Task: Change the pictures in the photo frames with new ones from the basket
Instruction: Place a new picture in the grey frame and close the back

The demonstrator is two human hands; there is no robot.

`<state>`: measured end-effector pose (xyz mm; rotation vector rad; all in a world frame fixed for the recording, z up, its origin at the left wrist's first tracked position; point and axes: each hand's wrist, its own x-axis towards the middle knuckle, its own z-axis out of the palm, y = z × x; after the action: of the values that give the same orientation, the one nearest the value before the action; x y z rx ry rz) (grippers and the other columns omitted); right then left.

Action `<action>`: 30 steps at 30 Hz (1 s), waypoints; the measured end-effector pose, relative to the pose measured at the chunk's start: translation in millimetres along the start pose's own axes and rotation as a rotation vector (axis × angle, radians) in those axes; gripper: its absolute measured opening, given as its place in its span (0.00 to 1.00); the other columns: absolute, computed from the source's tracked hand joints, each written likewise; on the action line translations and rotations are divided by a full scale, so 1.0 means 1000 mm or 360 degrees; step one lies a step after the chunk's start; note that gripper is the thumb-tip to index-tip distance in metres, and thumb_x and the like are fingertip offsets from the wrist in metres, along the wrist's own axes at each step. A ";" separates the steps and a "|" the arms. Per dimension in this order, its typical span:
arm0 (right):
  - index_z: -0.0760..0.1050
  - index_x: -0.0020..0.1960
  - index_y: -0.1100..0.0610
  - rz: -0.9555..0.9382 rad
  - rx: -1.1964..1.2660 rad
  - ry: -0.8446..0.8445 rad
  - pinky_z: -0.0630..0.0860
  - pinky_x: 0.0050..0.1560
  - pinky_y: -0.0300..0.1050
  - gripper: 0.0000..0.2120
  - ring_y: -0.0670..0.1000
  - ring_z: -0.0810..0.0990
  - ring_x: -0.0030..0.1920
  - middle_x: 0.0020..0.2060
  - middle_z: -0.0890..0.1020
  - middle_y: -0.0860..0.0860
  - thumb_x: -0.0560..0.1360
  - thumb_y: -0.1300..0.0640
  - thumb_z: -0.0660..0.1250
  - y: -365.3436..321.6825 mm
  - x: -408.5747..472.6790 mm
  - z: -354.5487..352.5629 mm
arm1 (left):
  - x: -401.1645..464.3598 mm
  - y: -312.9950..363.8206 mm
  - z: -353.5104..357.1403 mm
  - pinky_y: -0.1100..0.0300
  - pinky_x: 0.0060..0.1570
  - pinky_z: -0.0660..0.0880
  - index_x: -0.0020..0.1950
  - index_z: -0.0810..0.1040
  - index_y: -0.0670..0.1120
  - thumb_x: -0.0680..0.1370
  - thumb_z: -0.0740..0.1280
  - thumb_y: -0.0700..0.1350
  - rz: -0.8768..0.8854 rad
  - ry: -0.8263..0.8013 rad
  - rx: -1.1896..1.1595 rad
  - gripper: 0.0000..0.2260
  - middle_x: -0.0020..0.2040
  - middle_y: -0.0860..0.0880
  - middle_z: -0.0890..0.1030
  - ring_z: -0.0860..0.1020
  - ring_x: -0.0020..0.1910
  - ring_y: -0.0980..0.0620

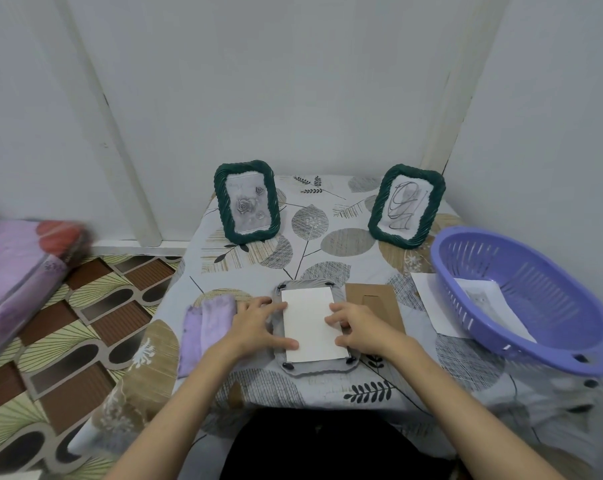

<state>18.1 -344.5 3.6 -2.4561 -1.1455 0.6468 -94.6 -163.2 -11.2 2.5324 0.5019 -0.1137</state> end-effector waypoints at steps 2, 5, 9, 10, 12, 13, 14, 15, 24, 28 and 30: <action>0.71 0.66 0.59 -0.0022 0.0074 0.0102 0.63 0.65 0.40 0.22 0.51 0.70 0.63 0.71 0.64 0.53 0.73 0.65 0.67 0.001 -0.001 0.000 | 0.000 0.000 -0.001 0.52 0.67 0.56 0.71 0.65 0.55 0.66 0.74 0.58 -0.0014 -0.0004 -0.0002 0.36 0.72 0.48 0.60 0.57 0.69 0.45; 0.75 0.62 0.61 0.0051 0.0284 0.0693 0.66 0.54 0.34 0.18 0.50 0.75 0.52 0.63 0.73 0.56 0.72 0.65 0.67 0.013 -0.006 -0.004 | -0.001 0.001 -0.001 0.53 0.67 0.56 0.71 0.64 0.55 0.66 0.74 0.58 -0.0016 -0.0002 -0.0021 0.37 0.72 0.48 0.61 0.58 0.68 0.45; 0.72 0.64 0.62 0.0599 0.0068 0.1028 0.63 0.65 0.49 0.26 0.57 0.64 0.66 0.65 0.68 0.57 0.72 0.46 0.68 0.039 -0.016 0.004 | -0.001 0.000 -0.001 0.53 0.66 0.56 0.72 0.63 0.55 0.66 0.74 0.58 -0.0009 -0.0002 -0.0044 0.38 0.72 0.49 0.61 0.58 0.68 0.45; 0.72 0.63 0.60 0.0690 -0.0034 0.0985 0.63 0.64 0.51 0.29 0.57 0.62 0.67 0.67 0.66 0.57 0.70 0.41 0.67 0.041 -0.018 0.010 | -0.001 0.000 -0.002 0.53 0.67 0.56 0.72 0.63 0.54 0.66 0.74 0.57 -0.0009 -0.0006 -0.0047 0.38 0.72 0.49 0.61 0.58 0.68 0.45; 0.73 0.62 0.57 0.0762 -0.0107 0.0963 0.62 0.65 0.52 0.32 0.57 0.60 0.68 0.69 0.64 0.55 0.67 0.36 0.67 0.042 -0.020 0.019 | -0.002 0.000 -0.002 0.53 0.67 0.55 0.72 0.63 0.54 0.66 0.74 0.57 -0.0007 -0.0013 -0.0048 0.37 0.72 0.49 0.60 0.57 0.68 0.45; 0.73 0.62 0.57 0.0778 -0.0087 0.0977 0.60 0.66 0.52 0.32 0.57 0.59 0.68 0.69 0.63 0.56 0.66 0.36 0.68 0.042 -0.020 0.021 | -0.002 0.000 -0.002 0.53 0.67 0.55 0.72 0.63 0.54 0.66 0.74 0.57 -0.0009 -0.0014 -0.0047 0.37 0.73 0.49 0.60 0.57 0.68 0.45; 0.73 0.62 0.57 0.0794 -0.0034 0.0999 0.59 0.67 0.52 0.32 0.57 0.59 0.69 0.70 0.63 0.56 0.66 0.38 0.69 0.042 -0.018 0.023 | -0.002 -0.001 -0.001 0.52 0.67 0.55 0.72 0.63 0.55 0.66 0.74 0.57 -0.0013 -0.0014 -0.0044 0.38 0.73 0.49 0.60 0.57 0.69 0.45; 0.73 0.62 0.59 0.0802 0.0046 0.1036 0.58 0.68 0.52 0.31 0.58 0.59 0.69 0.70 0.63 0.58 0.66 0.42 0.71 0.042 -0.016 0.023 | -0.002 -0.001 -0.001 0.52 0.67 0.55 0.72 0.63 0.55 0.66 0.74 0.58 -0.0016 -0.0015 -0.0036 0.38 0.73 0.49 0.60 0.56 0.69 0.45; 0.73 0.58 0.61 0.0750 0.0531 0.1236 0.68 0.63 0.51 0.25 0.56 0.70 0.62 0.61 0.71 0.57 0.65 0.52 0.73 0.046 -0.025 0.004 | 0.000 -0.005 -0.004 0.50 0.70 0.55 0.70 0.64 0.57 0.49 0.66 0.71 -0.0003 -0.0076 -0.0208 0.50 0.72 0.51 0.61 0.58 0.70 0.48; 0.72 0.60 0.57 0.0609 0.0526 0.1189 0.66 0.62 0.48 0.25 0.55 0.69 0.62 0.60 0.72 0.55 0.66 0.51 0.72 0.026 -0.026 -0.006 | 0.001 -0.008 -0.005 0.48 0.71 0.55 0.71 0.65 0.56 0.51 0.70 0.67 0.0004 -0.0114 -0.0259 0.49 0.72 0.51 0.61 0.57 0.70 0.47; 0.72 0.62 0.55 0.0450 0.0515 0.1036 0.64 0.66 0.47 0.25 0.55 0.67 0.65 0.64 0.68 0.55 0.67 0.51 0.72 0.009 -0.022 -0.001 | 0.001 -0.009 -0.005 0.49 0.71 0.56 0.71 0.64 0.55 0.51 0.71 0.68 0.0017 -0.0104 -0.0303 0.49 0.72 0.51 0.62 0.58 0.70 0.48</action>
<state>12.2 -367.3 5.9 -2.2869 -0.4115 0.0618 -97.0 -153.1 -11.7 2.3374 0.4513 -0.1375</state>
